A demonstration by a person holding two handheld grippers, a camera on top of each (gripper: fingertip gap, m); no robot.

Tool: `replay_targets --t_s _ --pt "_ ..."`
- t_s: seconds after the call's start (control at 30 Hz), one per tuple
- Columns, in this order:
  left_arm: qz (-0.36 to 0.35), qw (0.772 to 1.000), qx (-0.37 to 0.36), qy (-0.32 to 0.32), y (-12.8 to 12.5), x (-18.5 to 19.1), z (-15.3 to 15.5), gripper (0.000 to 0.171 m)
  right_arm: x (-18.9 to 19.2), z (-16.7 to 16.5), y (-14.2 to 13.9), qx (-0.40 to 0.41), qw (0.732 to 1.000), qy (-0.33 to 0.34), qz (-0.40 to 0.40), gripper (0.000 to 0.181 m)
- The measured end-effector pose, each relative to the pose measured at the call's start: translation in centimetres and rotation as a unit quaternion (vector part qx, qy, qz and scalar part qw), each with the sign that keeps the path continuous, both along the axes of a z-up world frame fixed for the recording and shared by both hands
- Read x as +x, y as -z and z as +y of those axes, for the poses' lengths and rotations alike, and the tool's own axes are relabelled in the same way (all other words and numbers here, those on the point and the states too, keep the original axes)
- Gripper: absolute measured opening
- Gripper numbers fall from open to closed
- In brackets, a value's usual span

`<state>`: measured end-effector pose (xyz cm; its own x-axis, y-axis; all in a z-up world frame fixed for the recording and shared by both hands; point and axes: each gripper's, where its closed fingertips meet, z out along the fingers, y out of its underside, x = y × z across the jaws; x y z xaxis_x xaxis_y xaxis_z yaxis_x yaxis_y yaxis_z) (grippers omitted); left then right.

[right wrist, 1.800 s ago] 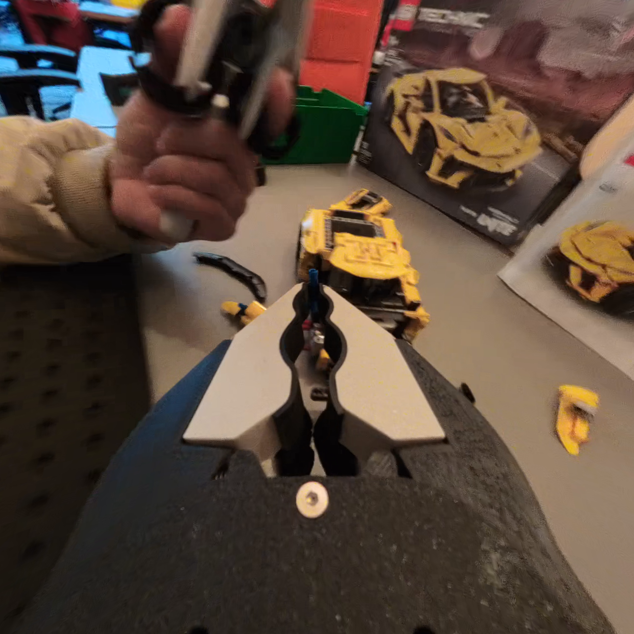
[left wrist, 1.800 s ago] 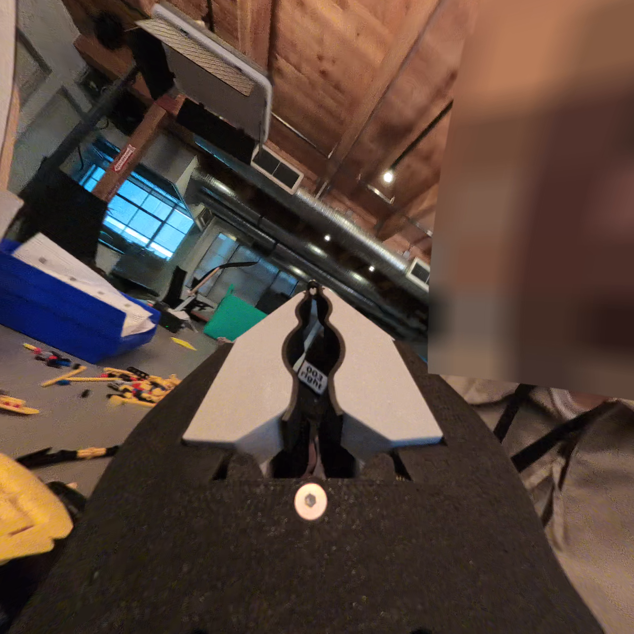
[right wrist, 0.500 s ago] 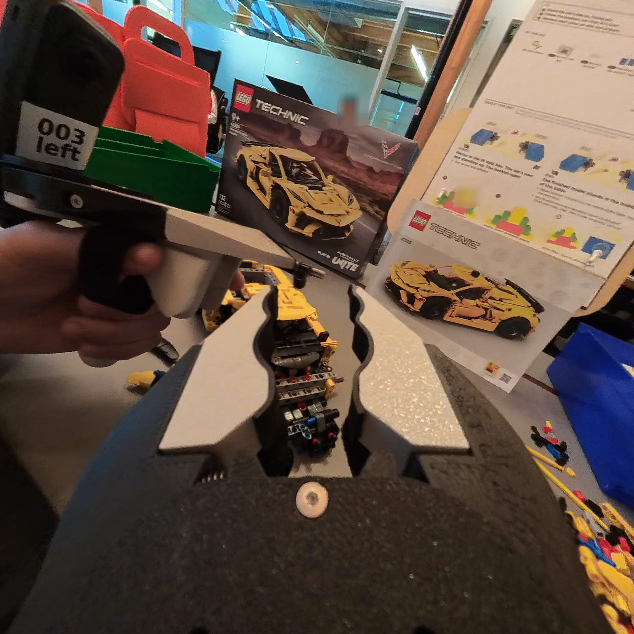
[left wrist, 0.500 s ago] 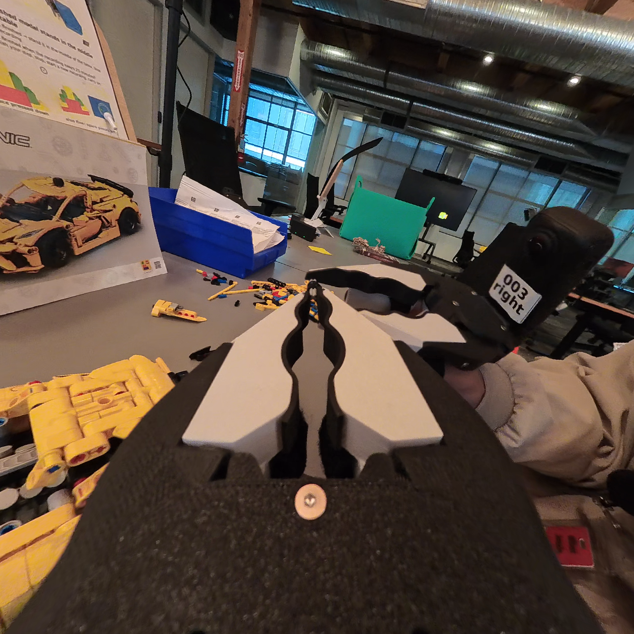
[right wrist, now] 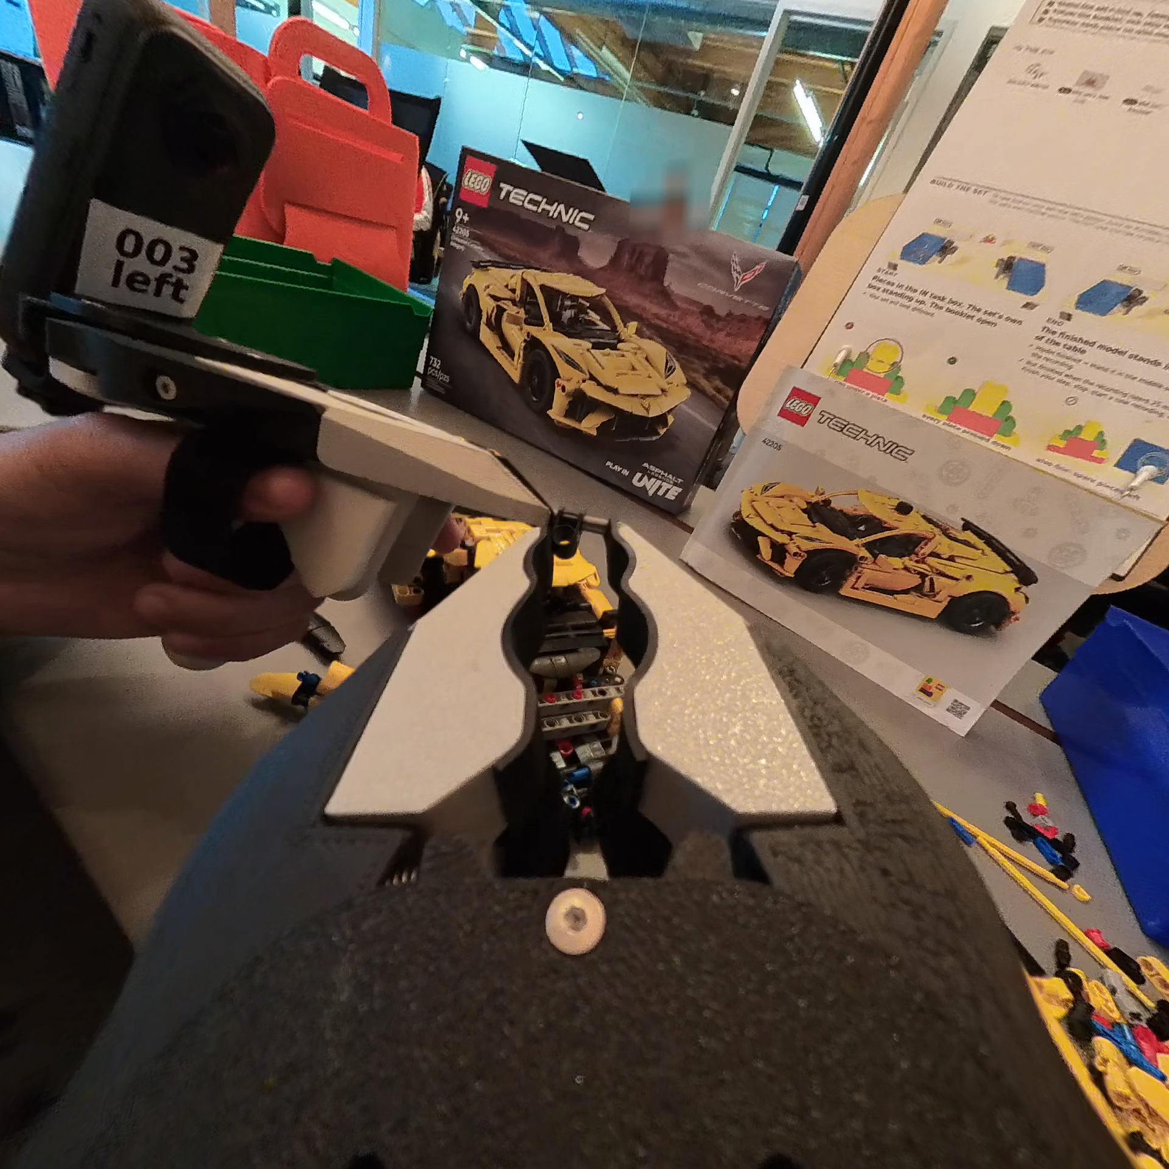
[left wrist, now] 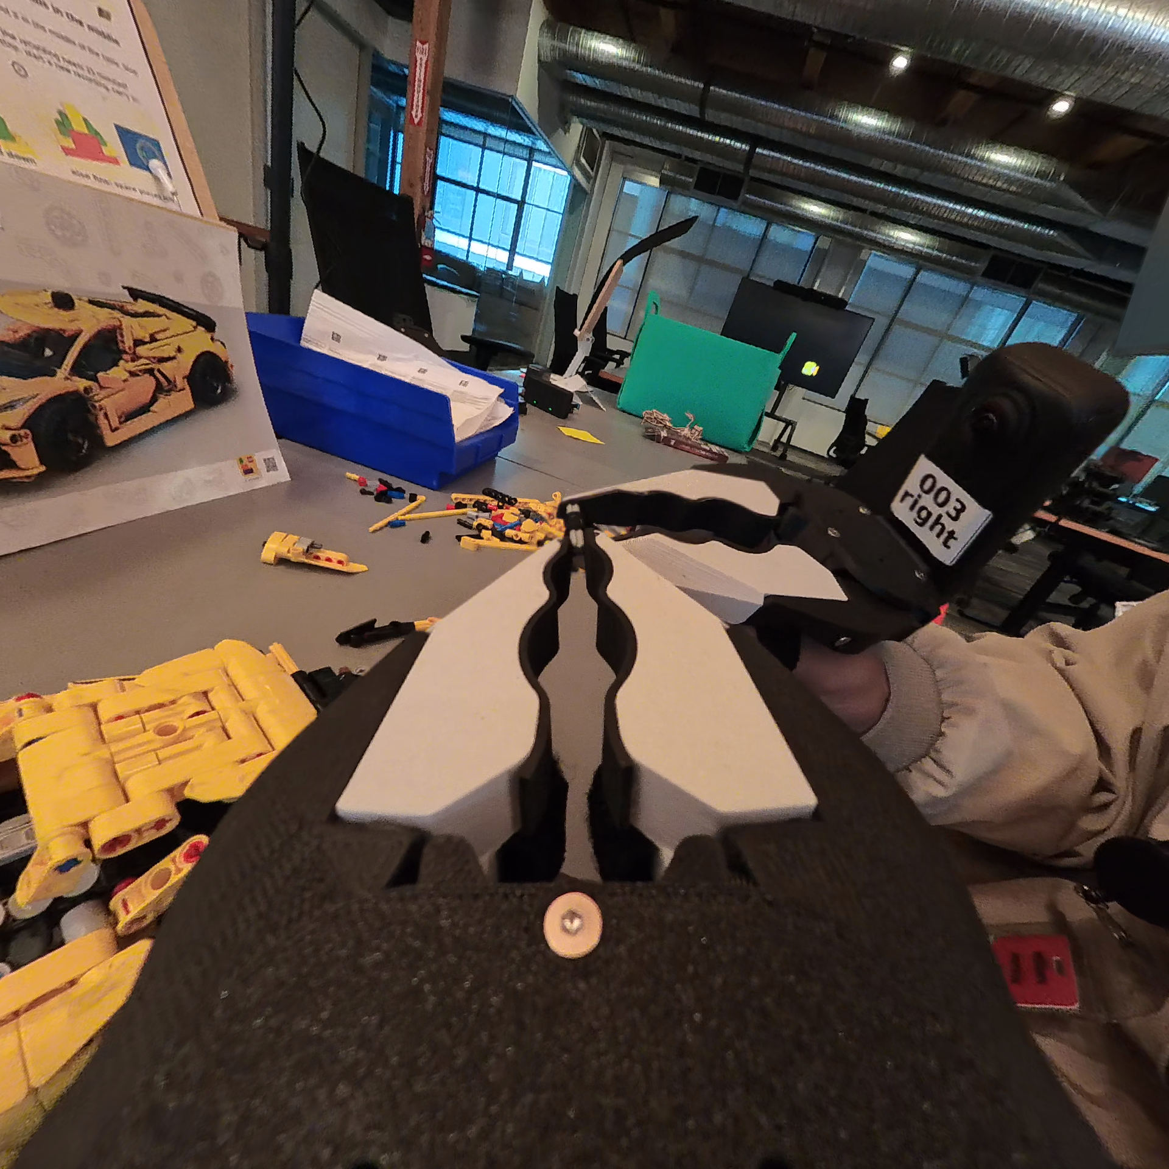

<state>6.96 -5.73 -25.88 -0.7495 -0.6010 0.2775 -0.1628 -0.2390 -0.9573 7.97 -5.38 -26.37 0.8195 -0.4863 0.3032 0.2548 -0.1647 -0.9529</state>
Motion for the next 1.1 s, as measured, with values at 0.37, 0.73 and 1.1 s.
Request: replay_targets --t_s 0.37,0.73,1.1 --pt "0.024 0.999 0.037 0.007 1.1 -0.1 -0.4 0.003 0.1 -0.2 0.6 -0.041 0.999 0.006 -0.023 0.005" --pt "0.050 0.996 0.078 0.003 2.0 0.3 0.3 0.003 0.5 0.3 1.8 -0.038 0.998 -0.012 0.049 0.006" --pt "-0.007 0.991 0.130 -0.038 1.3 0.6 -0.2 0.002 1.1 -0.5 1.1 -0.019 0.998 0.025 0.056 0.006"
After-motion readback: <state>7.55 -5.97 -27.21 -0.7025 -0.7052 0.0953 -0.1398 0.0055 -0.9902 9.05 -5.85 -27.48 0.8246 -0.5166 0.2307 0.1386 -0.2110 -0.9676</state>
